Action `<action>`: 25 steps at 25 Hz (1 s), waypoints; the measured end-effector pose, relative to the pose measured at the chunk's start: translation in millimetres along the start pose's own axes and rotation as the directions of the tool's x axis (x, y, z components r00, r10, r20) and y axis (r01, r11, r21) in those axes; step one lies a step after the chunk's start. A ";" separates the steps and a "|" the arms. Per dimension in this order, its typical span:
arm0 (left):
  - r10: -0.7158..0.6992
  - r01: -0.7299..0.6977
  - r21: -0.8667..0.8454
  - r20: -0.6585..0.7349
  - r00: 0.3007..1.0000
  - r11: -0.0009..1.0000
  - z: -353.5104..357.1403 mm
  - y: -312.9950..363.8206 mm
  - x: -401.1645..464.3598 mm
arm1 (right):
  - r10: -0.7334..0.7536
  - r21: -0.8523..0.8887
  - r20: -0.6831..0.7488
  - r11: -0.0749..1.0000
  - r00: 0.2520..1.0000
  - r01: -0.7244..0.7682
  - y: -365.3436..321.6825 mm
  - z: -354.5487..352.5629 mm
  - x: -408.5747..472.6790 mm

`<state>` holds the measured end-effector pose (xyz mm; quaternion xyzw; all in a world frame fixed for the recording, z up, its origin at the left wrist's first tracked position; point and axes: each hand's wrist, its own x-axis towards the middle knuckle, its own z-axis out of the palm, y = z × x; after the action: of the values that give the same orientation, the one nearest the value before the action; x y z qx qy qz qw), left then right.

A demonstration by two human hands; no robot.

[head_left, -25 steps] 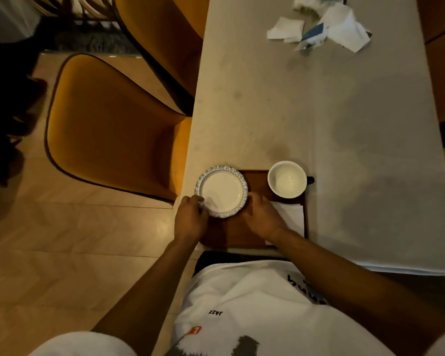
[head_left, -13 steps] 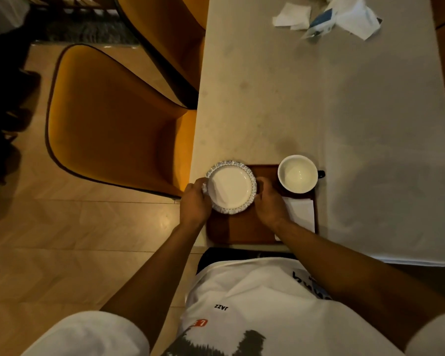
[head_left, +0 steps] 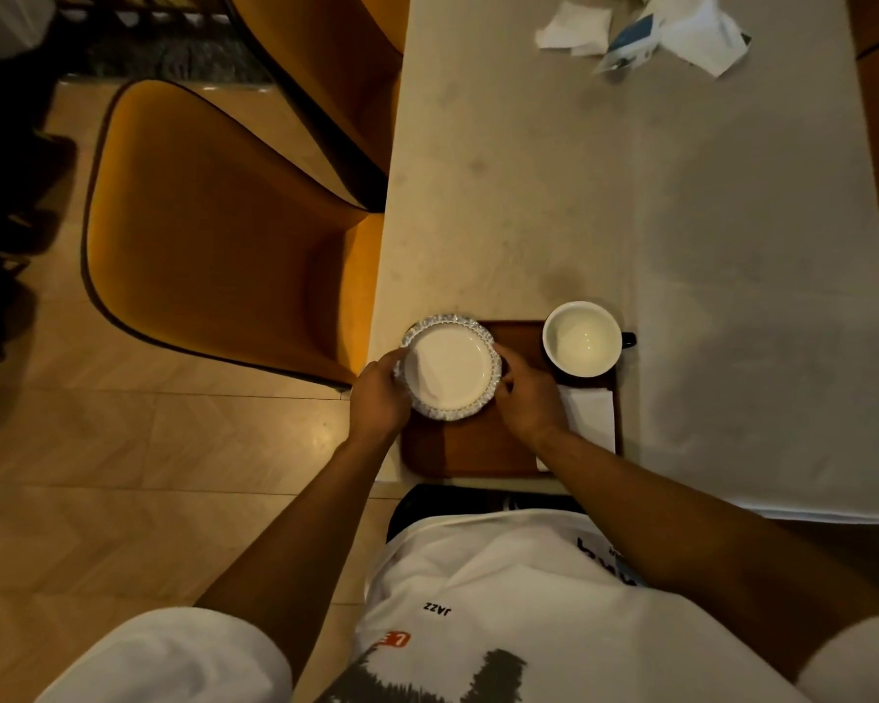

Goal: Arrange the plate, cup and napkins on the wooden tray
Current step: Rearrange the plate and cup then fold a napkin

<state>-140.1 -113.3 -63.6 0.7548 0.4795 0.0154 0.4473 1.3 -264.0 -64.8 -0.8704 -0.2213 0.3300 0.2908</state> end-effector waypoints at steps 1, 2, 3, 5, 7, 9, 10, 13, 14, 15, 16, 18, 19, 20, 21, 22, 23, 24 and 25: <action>-0.002 0.002 -0.013 0.001 1.000 1.000 0.2 -0.6 -0.7 | 0.017 0.014 -0.001 1.000 1.000 -0.017 0.0 0.9 -2.5; -0.011 0.011 -0.026 0.000 1.000 1.000 -0.3 0.2 -2.4 | 0.035 0.033 0.002 0.999 0.999 -0.035 1.2 2.9 -4.8; -0.023 0.023 -0.038 0.000 1.000 0.999 -1.1 1.3 -4.7 | 0.056 0.050 0.011 0.997 0.998 -0.056 1.6 4.3 -7.7; -0.024 0.024 -0.057 0.000 1.000 0.998 -1.3 1.6 -8.9 | 0.091 0.075 0.021 0.993 0.996 -0.092 4.0 7.3 -11.2; -0.018 0.018 -0.067 0.003 1.000 0.998 -1.5 -0.7 -12.6 | 0.109 0.080 0.037 0.990 0.993 -0.112 6.7 8.8 -14.5; -0.014 0.014 -0.074 0.000 1.000 0.997 -1.1 -5.1 -16.9 | 0.112 0.078 0.054 0.990 0.992 -0.116 7.9 8.9 -20.2; -0.009 0.009 -0.078 -0.001 1.000 0.997 -0.9 -6.5 -19.6 | 0.113 0.083 0.061 0.990 0.992 -0.118 9.4 9.4 -22.9; -0.005 0.005 -0.092 -0.005 1.000 0.996 -1.0 -9.1 -28.0 | 0.125 0.092 0.083 0.987 0.989 -0.133 12.8 10.7 -30.7; -0.001 0.001 -0.092 -0.003 1.000 0.996 -0.9 -10.7 -31.2 | 0.125 0.089 0.089 0.987 0.988 -0.133 14.8 11.4 -33.1; 0.000 0.000 -0.089 0.000 1.000 0.996 -1.1 -12.3 -34.1 | 0.125 0.083 0.095 0.988 0.988 -0.133 16.5 11.5 -35.9; 0.001 0.000 -0.088 0.003 1.000 0.996 -1.3 -14.4 -37.4 | 0.125 0.079 0.101 0.988 0.987 -0.133 19.5 12.3 -37.8; -0.011 0.012 -0.100 0.005 1.000 0.995 -1.8 -18.5 -43.4 | 0.124 0.071 0.117 0.989 0.985 -0.133 22.5 12.5 -41.3; -0.018 0.019 -0.112 0.007 1.000 0.993 -1.9 -20.0 -46.2 | 0.123 0.064 0.124 0.989 0.985 -0.131 22.8 12.5 -42.7; -0.021 0.023 -0.123 0.011 1.000 0.992 -2.2 -21.0 -49.1 | 0.120 0.057 0.128 0.990 0.984 -0.128 23.9 13.0 -43.4; -0.025 0.027 -0.128 0.015 1.000 0.991 -2.4 -21.0 -52.1 | 0.120 0.048 0.133 0.991 0.984 -0.127 23.5 12.3 -44.5; -0.031 0.033 -0.134 0.020 0.999 0.990 -2.9 -20.6 -54.6 | 0.120 0.045 0.138 0.991 0.983 -0.127 24.0 12.3 -44.8; -0.041 0.043 -0.138 0.022 0.999 0.989 -3.3 -20.6 -56.7 | 0.123 0.044 0.145 0.990 0.982 -0.131 23.4 12.2 -45.7; -0.049 0.052 -0.144 0.024 0.999 0.988 -3.6 -21.1 -58.3 | 0.122 0.050 0.153 0.990 0.981 -0.131 23.3 12.0 -46.6; -0.053 0.056 -0.148 0.026 0.998 0.987 -3.9 -21.9 -59.6 | 0.120 0.053 0.158 0.990 0.980 -0.130 22.6 11.8 -47.9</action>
<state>-189.6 -151.6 -52.2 0.7062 0.4923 0.0303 0.5079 -35.4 -304.0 -65.5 -0.8447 -0.1773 0.4210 0.2787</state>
